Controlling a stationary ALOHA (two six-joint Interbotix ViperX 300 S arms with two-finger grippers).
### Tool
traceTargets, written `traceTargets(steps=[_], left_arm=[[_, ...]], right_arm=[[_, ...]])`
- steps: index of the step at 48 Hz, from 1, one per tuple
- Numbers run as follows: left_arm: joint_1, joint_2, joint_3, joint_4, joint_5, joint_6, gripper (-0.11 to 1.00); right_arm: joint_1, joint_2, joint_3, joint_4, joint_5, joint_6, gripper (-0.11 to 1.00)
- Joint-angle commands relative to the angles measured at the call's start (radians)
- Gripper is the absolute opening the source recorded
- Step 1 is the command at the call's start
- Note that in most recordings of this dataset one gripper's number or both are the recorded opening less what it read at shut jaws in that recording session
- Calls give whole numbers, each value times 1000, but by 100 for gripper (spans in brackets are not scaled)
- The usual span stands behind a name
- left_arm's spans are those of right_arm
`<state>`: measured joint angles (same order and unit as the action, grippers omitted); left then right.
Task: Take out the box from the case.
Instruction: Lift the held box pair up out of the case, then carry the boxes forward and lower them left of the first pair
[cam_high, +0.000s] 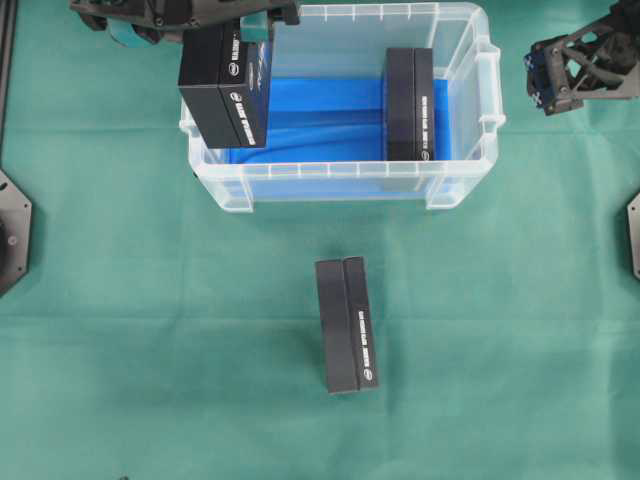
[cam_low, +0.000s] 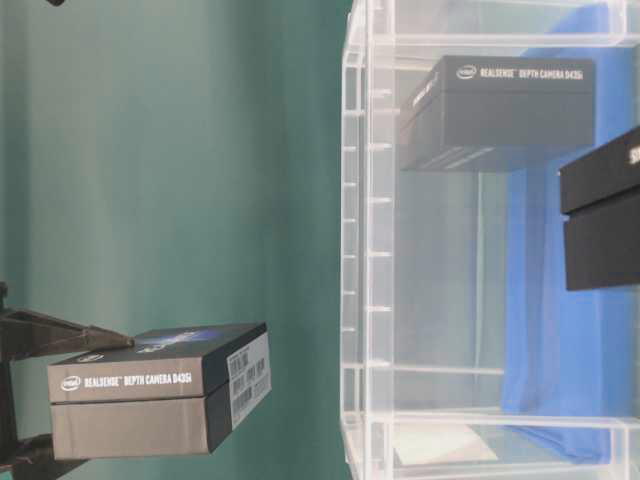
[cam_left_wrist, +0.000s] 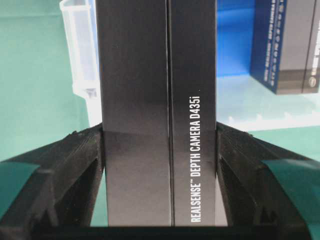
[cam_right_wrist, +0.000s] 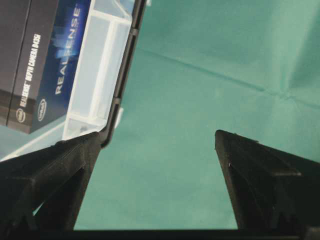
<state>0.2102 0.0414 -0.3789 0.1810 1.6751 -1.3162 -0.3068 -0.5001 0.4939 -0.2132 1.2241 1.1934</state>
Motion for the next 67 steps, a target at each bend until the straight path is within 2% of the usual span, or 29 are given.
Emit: traceTargets(steps=[1, 7, 20, 33, 53, 60, 67], left_arm=[[-21, -23, -17, 5, -3, -6, 61], [-60, -28, -5, 6, -3, -28, 61], [-183, -43, 35, 8, -3, -141, 61], [-318, -61, 86, 8, -2, -293, 61], [-491, -54, 91, 14, -2, -509, 61], [-517, -51, 91, 23, 14, -538, 61], [-517, -49, 100, 32, 23, -538, 61]], right_arm=[[2, -8, -11, -2, -5, 2, 93], [2, -8, -11, -3, -5, 0, 93], [3, -8, -11, -3, -5, -5, 93], [2, -8, -11, -5, -5, -6, 93], [2, -8, -11, -5, -6, -6, 93], [3, -8, -11, -5, -5, -6, 93], [2, -8, -11, -5, -5, -6, 93]])
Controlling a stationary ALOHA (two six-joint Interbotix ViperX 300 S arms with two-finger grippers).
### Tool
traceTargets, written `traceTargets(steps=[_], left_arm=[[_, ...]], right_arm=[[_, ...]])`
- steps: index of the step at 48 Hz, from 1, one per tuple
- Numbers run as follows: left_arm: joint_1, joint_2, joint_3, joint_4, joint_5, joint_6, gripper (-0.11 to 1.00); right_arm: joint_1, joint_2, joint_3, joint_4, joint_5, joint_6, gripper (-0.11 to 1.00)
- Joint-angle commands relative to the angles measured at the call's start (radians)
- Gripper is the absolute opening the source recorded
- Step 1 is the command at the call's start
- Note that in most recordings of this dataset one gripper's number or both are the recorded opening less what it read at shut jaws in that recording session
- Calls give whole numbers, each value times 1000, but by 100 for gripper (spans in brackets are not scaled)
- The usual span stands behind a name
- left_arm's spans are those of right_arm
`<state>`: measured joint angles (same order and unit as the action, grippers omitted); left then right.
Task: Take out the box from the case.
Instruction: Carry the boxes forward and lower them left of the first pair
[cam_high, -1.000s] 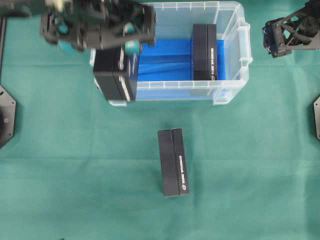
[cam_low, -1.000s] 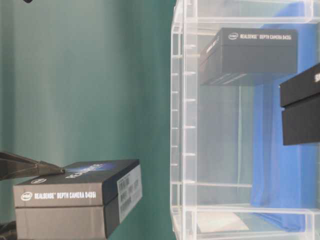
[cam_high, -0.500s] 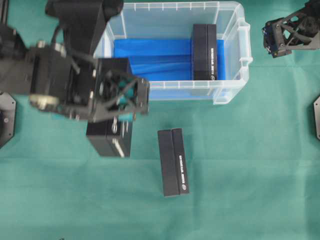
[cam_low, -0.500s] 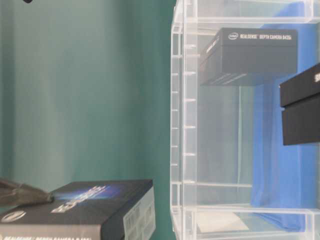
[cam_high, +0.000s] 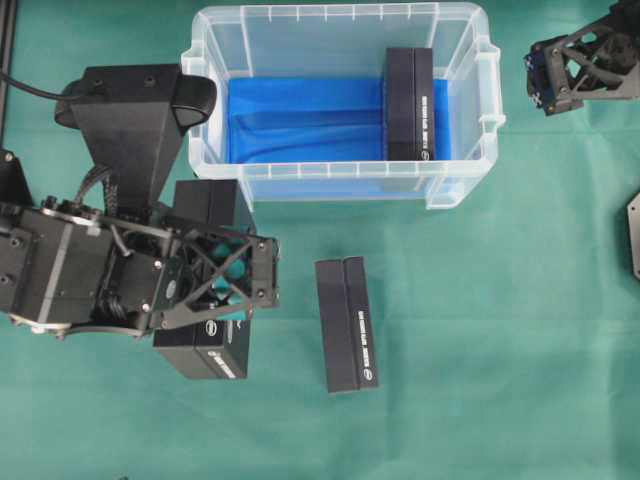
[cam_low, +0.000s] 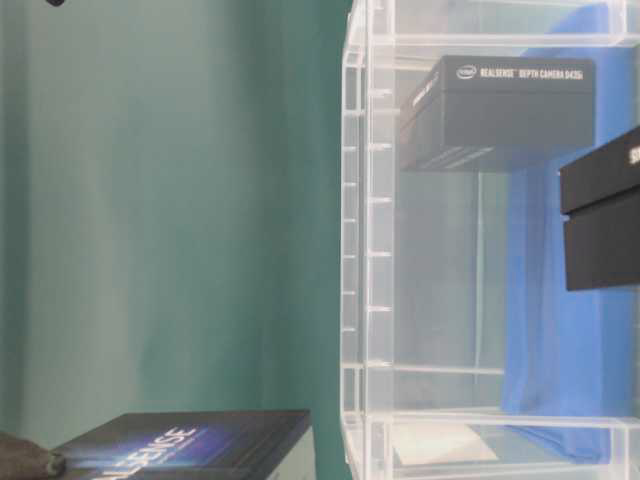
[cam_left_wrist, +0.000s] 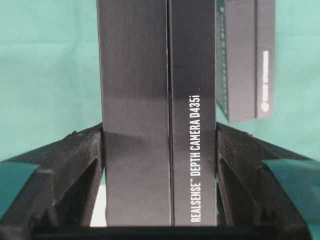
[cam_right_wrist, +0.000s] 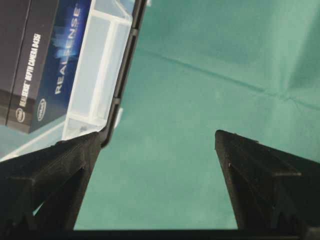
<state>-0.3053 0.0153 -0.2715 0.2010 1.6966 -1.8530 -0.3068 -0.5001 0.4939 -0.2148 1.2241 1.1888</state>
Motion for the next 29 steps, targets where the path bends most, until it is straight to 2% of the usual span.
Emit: traceTargets(steps=[1, 19, 29], left_arm=[[-2, -23, -6, 15, 2, -2, 61], [-3, -21, 86, 17, -26, -5, 61], [-9, -11, 186, 17, -141, -17, 61]], right_arm=[[2, -8, -11, -3, -5, -2, 93], [2, -8, -11, -2, -3, 0, 93], [3, -5, -11, -3, -3, 0, 93]])
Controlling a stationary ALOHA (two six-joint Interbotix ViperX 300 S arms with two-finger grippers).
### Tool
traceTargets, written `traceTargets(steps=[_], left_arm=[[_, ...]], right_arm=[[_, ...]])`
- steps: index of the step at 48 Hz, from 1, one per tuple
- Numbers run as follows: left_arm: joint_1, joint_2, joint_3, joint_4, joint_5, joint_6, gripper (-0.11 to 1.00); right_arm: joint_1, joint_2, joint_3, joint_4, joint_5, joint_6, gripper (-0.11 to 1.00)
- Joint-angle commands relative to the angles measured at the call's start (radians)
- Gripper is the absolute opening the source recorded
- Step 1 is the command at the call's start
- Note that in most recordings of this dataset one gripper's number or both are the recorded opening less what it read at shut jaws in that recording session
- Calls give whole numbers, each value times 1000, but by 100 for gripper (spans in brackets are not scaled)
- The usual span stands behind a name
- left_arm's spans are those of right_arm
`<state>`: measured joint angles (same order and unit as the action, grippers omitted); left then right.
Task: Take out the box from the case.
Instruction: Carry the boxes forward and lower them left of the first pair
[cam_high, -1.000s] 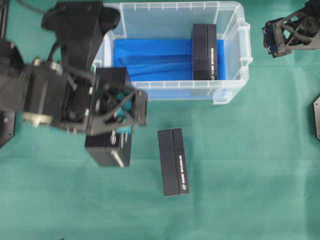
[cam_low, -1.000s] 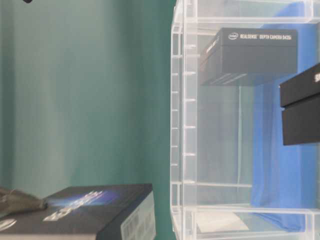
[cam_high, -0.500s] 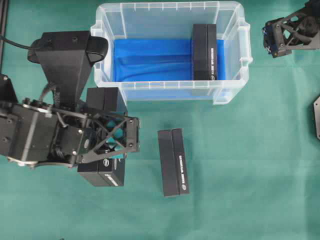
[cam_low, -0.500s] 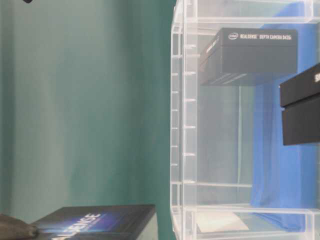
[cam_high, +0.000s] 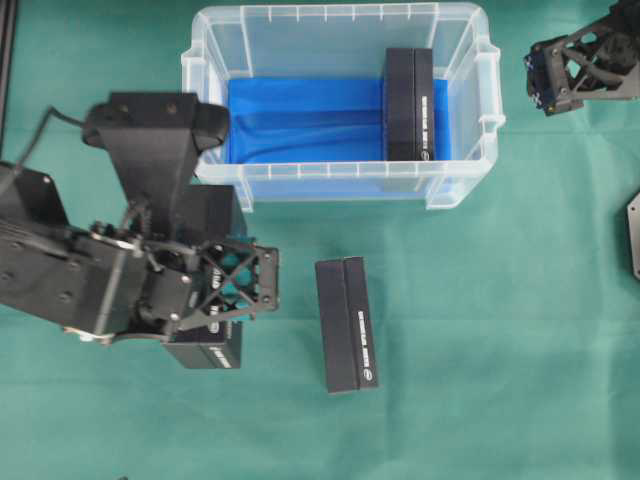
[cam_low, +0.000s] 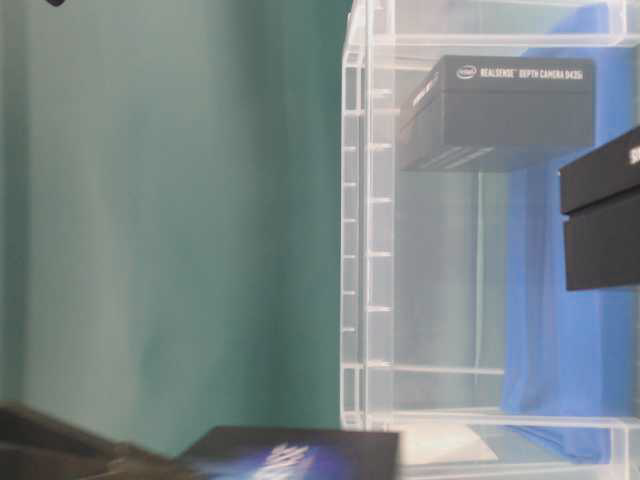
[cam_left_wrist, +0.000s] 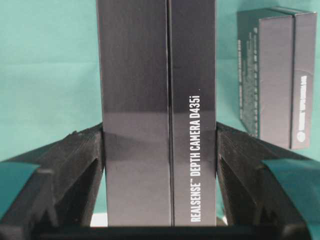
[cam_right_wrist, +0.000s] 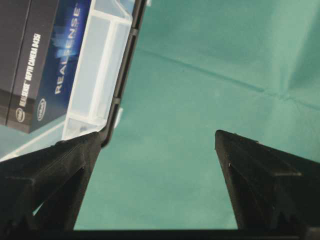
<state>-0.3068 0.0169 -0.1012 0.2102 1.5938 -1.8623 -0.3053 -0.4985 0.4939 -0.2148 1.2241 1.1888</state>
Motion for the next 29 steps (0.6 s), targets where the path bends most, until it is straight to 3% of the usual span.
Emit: traceTargets(steps=[1, 18, 29], left_arm=[[-11, -14, 35, 6, -57, -15, 61], [-52, -9, 235, 8, -212, -121, 61], [-64, 38, 325, 8, -347, -129, 61]], right_arm=[[0, -6, -9, -3, -3, 0, 93], [0, -3, -11, -3, -3, 0, 93], [0, 2, -11, -3, -2, 0, 93]])
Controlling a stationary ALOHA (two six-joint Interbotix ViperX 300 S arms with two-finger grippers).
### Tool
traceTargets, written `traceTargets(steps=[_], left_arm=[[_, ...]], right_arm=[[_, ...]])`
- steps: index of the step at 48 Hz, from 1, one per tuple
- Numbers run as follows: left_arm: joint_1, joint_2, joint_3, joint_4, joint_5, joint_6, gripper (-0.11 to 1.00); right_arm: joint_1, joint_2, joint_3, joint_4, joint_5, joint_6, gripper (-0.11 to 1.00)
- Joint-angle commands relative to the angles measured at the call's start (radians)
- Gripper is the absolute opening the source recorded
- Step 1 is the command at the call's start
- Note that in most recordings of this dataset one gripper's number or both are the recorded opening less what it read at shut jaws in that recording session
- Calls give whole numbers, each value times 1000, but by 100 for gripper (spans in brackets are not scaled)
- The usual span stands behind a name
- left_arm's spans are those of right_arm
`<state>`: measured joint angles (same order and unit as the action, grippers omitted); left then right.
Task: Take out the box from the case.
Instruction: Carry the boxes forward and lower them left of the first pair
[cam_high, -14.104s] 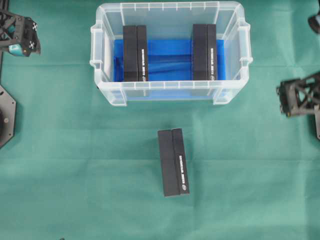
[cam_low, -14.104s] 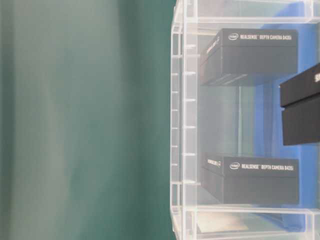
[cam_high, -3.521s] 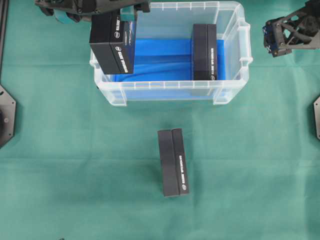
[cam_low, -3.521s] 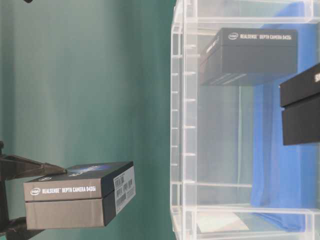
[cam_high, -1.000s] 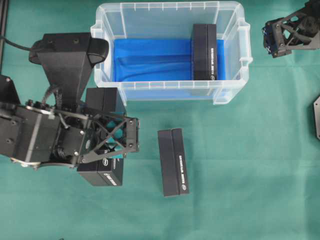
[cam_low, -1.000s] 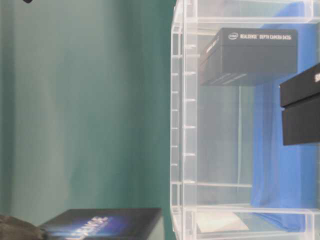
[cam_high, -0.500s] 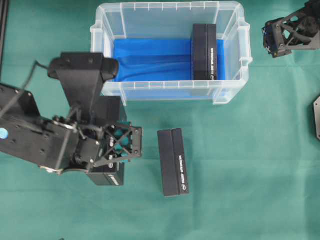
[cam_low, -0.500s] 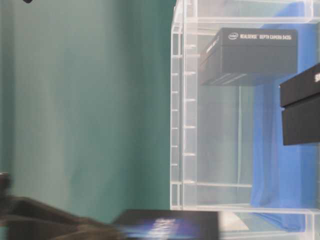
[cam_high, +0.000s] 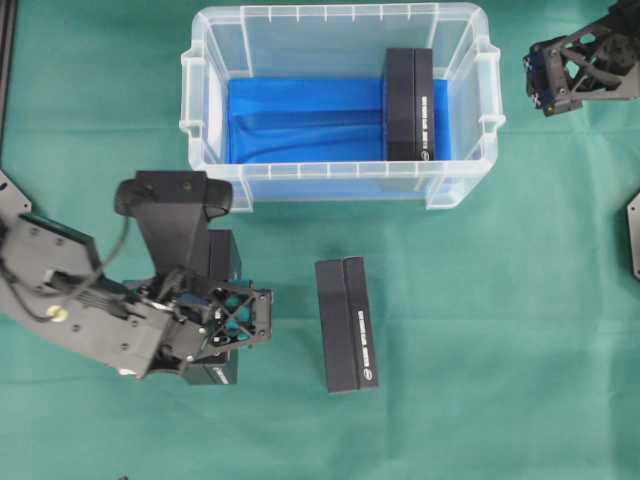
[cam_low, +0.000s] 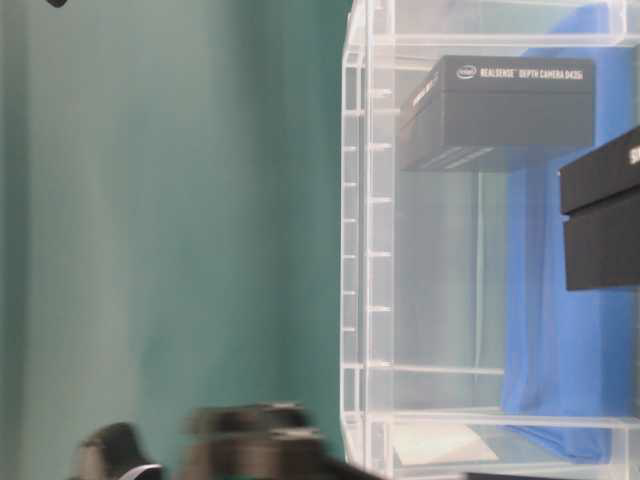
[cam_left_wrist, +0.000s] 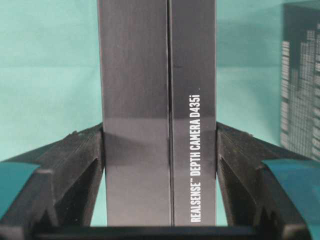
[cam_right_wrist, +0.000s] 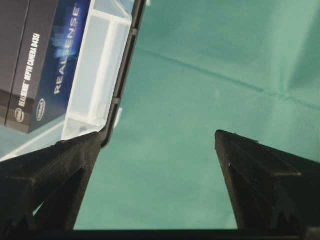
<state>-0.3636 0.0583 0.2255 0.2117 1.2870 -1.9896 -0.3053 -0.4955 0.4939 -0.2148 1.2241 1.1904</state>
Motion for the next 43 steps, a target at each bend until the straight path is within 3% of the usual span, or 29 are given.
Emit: traceTargets(steps=[1, 13, 32, 43], left_arm=[[-8, 3, 2, 6, -52, -2, 61], [-14, 58, 18, 6, -103, -3, 61], [-5, 18, 97, 0, -241, -2, 61], [-2, 15, 95, -11, -258, 2, 61]], right_arm=[[2, 0, -9, -3, -3, -2, 93], [0, 0, -11, -3, -2, -2, 93], [0, 3, -12, -3, -2, -2, 93], [2, 3, -12, -3, -2, -3, 93]])
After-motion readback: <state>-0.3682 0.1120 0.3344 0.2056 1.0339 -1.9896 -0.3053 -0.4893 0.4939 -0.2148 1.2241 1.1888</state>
